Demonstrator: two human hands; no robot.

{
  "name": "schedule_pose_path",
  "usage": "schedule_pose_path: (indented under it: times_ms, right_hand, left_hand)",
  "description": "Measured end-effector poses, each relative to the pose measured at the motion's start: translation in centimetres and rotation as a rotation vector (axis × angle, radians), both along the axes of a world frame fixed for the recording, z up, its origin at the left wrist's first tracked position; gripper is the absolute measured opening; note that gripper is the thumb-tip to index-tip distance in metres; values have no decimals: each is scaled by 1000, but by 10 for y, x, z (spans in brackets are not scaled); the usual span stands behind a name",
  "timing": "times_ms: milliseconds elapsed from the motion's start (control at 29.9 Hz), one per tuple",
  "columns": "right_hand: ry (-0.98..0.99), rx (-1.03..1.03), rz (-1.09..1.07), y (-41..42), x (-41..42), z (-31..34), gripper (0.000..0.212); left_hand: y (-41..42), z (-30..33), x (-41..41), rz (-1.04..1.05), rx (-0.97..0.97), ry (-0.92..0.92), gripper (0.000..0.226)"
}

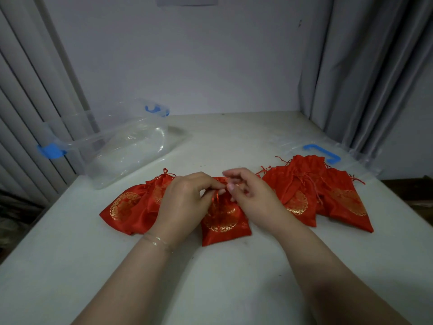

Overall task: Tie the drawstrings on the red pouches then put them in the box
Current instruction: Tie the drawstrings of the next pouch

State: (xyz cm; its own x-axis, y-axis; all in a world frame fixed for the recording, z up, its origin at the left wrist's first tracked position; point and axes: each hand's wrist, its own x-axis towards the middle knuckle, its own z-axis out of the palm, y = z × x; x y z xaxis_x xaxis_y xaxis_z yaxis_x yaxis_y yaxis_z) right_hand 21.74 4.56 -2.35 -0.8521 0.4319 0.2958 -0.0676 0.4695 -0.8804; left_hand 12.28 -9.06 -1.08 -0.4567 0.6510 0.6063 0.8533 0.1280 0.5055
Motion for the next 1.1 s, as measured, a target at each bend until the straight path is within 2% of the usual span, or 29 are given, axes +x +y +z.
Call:
schedule_pose_path:
  times_ms: [167,268,401,535,636,937,1037,1104]
  right_hand:
    - [42,28,-142,1,-1,2,11]
    - [55,174,-207,3,2,5,8]
    - [43,272,-198,-1,4,8,8]
    - [-48,270,-137,-3,8,11,9]
    - [-109,263,-97,-3,9,12,9]
    - [-253,121,83,-1,17,18,13]
    - [-320,132,106,6,20,19,14]
    - [-214,235,19,9,19,19,12]
  left_hand:
    - [1,5,7,-27,85,-115,10]
    - [0,8,11,21,80,-260,11]
    - [-3,10,4,72,36,-474,14]
    - [-4,14,1,50,95,-693,14]
    - [-6,13,-3,67,127,-763,12]
    - [-7,11,-6,-12,112,-765,18]
    - [-6,9,-5,-25,50,-622,24]
    - [-6,9,-2,-13,1,-466,29]
